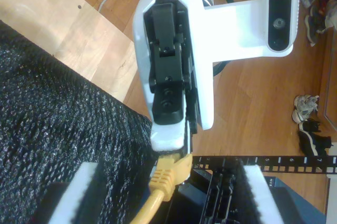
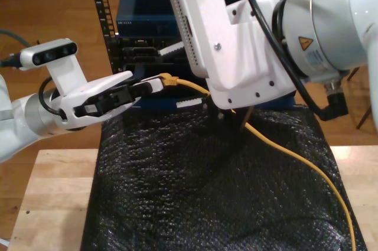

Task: Grab the cable and plug it in

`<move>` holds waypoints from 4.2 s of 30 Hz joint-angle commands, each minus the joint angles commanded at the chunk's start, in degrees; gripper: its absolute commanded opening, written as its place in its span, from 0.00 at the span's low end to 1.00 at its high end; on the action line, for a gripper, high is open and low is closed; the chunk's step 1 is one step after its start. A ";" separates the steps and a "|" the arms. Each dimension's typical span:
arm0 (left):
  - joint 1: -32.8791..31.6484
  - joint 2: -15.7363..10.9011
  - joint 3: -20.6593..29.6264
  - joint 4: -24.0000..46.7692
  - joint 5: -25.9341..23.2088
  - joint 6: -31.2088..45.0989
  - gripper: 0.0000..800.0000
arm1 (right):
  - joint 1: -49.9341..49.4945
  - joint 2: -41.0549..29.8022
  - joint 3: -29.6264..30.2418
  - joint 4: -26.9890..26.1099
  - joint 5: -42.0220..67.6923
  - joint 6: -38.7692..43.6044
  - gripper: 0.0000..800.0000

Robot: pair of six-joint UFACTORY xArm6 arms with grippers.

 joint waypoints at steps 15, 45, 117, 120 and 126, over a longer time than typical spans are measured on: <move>0.00 0.00 0.09 0.00 0.62 -3.78 0.01 | 0.00 -0.44 0.62 0.88 -0.70 0.09 0.48; -0.09 0.79 -0.44 -0.09 2.02 -7.38 0.01 | 0.44 -0.70 1.67 1.32 -2.81 0.09 0.34; -0.18 0.97 -0.62 0.09 3.16 -9.58 0.06 | 1.41 -0.70 2.64 1.49 -3.87 0.26 0.02; -0.26 1.05 -0.62 0.09 3.87 -9.67 0.20 | 1.41 -0.70 2.64 1.49 -3.78 0.26 0.01; -0.35 1.58 -0.62 0.09 4.48 -10.55 0.41 | 1.41 -0.70 2.64 1.49 -3.78 0.35 0.00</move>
